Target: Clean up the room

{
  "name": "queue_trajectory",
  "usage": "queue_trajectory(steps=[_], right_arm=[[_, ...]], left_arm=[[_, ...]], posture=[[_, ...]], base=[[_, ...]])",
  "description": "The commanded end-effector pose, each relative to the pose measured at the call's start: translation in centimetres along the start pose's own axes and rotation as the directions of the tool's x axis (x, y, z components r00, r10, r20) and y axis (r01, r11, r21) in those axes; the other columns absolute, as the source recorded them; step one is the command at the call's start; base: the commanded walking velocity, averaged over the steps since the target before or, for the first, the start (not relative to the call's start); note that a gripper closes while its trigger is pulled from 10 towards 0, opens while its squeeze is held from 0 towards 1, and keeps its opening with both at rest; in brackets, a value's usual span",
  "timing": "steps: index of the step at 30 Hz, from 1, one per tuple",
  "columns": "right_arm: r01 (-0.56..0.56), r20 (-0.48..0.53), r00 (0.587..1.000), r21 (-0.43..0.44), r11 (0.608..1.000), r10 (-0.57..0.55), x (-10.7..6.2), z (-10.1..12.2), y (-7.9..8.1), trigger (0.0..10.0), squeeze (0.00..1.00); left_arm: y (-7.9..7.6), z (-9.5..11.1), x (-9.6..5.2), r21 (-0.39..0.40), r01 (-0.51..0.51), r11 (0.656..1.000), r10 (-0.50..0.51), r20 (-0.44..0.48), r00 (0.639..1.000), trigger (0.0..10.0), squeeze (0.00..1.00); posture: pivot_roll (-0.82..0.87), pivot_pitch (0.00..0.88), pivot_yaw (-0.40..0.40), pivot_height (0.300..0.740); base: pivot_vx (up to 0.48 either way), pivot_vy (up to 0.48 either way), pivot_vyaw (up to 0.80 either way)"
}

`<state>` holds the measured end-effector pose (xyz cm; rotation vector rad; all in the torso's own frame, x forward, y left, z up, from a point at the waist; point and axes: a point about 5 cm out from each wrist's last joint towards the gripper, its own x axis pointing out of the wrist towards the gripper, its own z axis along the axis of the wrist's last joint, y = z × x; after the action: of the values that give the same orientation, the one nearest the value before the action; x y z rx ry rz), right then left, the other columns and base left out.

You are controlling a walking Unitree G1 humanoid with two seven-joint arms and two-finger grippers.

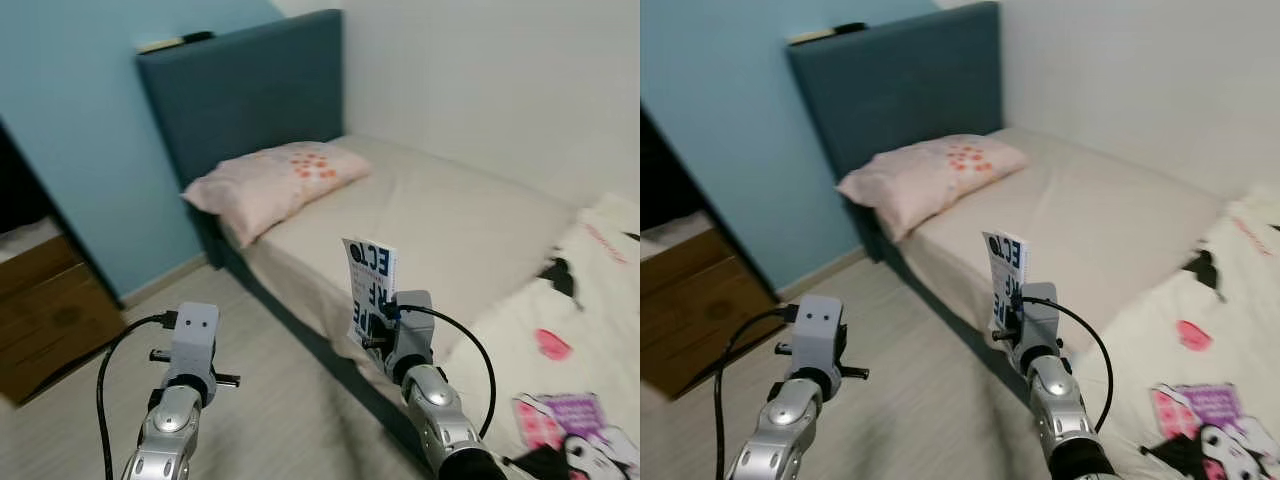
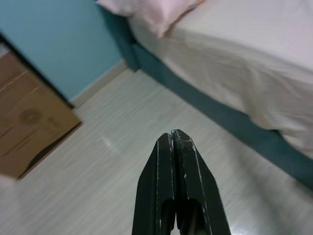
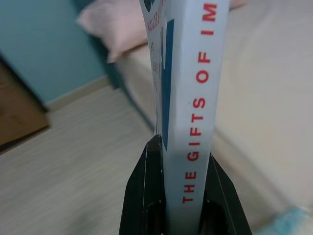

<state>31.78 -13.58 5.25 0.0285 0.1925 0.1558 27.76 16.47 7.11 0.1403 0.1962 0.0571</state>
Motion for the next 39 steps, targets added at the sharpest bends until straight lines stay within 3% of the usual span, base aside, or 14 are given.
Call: queue_trajectory(steps=[1, 20, 33, 39], right_arm=[[-0.004, 0.016, 1.000, 0.005, 1.000, 0.004, 0.1, 0.4, 0.1, 10.0, 0.00], [0.058, 0.043, 0.997, -0.008, 0.998, -0.057, 0.2, 1.1, -1.2, 10.0, 0.00], [0.045, 0.044, 0.998, 0.003, 0.999, -0.045, 0.0, 0.9, -1.1, 10.0, 0.00], [0.003, 0.043, 0.999, -0.036, 0.999, -0.002, 0.3, 1.3, -0.8, 10.0, 0.00]], left_arm=[[0.2, -0.1, 0.0, 0.009, -0.003, 1.000, 0.003, -0.014, 1.000, 10.0, 0.00], [-0.8, 0.4, 0.4, -0.033, 0.047, 0.998, -0.046, 0.015, 0.999, 10.0, 0.00], [-0.8, 0.6, 0.5, -0.054, 0.037, 0.998, -0.036, 0.028, 0.999, 10.0, 0.00], [-0.7, 0.5, 0.4, -0.068, 0.015, 0.998, -0.013, 0.032, 0.999, 10.0, 0.00]], posture=[[0.04, 0.063, 0.029, 0.740], [0.02, 0.065, 0.024, 0.740], [0.02, 0.057, 0.018, 0.740], [0.01, 0.045, -0.028, 0.740]], base=[[0.000, 0.000, 0.80], [0.000, 0.000, 0.03], [0.285, 0.000, 0.00], [0.295, 0.000, 0.00]])
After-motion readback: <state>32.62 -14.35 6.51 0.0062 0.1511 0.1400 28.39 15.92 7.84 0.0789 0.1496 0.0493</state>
